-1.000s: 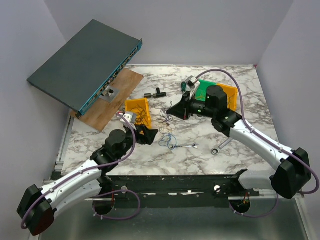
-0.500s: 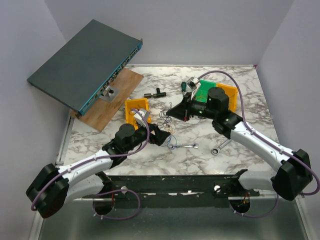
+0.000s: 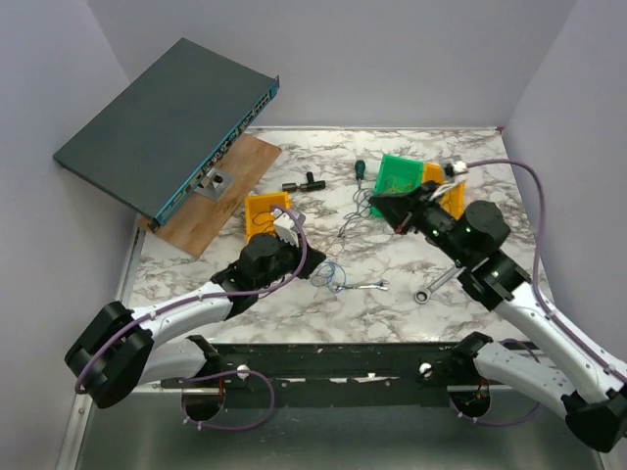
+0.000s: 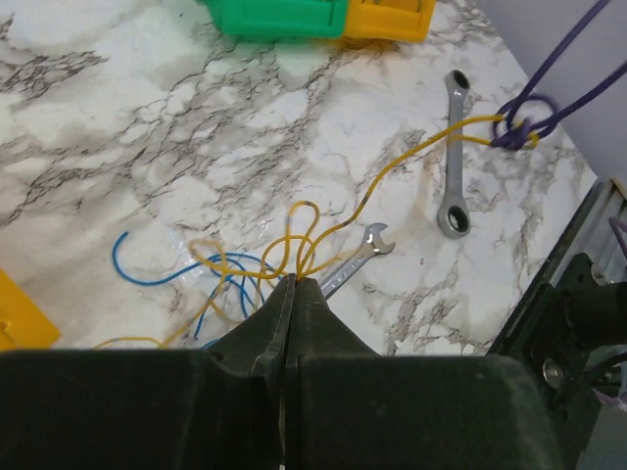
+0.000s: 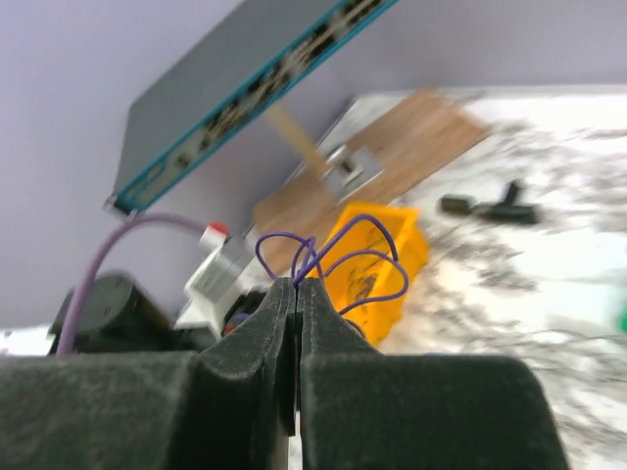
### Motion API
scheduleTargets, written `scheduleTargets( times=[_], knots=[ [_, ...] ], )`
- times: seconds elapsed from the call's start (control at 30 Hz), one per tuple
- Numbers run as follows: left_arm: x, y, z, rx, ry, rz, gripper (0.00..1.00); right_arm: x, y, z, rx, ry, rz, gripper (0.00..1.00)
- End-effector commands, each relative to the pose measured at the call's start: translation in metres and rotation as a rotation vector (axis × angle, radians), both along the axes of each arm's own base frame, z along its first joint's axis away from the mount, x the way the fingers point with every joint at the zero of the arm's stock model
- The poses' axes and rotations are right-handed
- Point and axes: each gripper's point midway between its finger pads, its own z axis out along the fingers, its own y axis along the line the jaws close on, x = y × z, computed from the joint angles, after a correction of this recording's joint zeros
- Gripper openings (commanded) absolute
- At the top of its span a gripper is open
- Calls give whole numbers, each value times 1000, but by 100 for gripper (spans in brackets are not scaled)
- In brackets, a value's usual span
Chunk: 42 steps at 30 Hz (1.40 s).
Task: Untangle the cables
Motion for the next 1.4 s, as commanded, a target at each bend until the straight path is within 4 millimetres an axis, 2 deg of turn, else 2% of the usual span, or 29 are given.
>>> scheduleTargets(
  times=[0.0, 0.1, 0.17, 0.3, 0.37, 0.5, 0.57, 0.67, 0.8, 0.87, 1.0, 1.1, 1.2, 1.27, 1.37],
  knots=[
    [12, 20, -19, 76, 70, 120, 0, 22, -84, -2, 27, 7, -463, 1],
    [20, 27, -28, 110, 116, 157, 0, 11, -135, 1, 20, -12, -668, 1],
    [24, 33, -33, 118, 146, 180, 0, 4, -160, 1, -14, -14, -772, 1],
    [26, 35, -30, 99, 151, 177, 0, -6, -197, -3, -112, 9, -929, 1],
    [26, 35, -29, 99, 147, 177, 0, -8, -205, -4, -134, 12, -964, 1],
    [26, 38, -25, 100, 128, 187, 0, -7, -203, -2, -130, 12, -953, 1],
    [27, 44, -25, 110, 127, 218, 0, -6, -209, -5, -151, 21, -992, 1],
    [34, 64, -32, 132, 153, 331, 0, -11, -236, -13, -212, 62, -1151, 1],
    [39, 85, -42, 116, 213, 411, 0, -36, -274, -9, -230, 85, -1336, 1],
    [41, 89, -45, 110, 233, 418, 0, -44, -279, -3, -181, 76, -1329, 1],
    [37, 74, -35, 57, 207, 329, 0, -40, -265, 3, -154, 38, -1227, 1],
    [32, 63, -22, 1, 158, 255, 0, -21, -247, -9, -222, 64, -1183, 1],
    [29, 61, -15, -10, 125, 235, 0, 5, -222, -28, -311, 109, -1127, 1],
    [26, 61, -9, -18, 95, 226, 0, 28, -188, -43, -369, 126, -1002, 1],
    [20, 62, 2, -34, 55, 221, 0, 54, -116, -53, -353, 116, -688, 1]
  ],
)
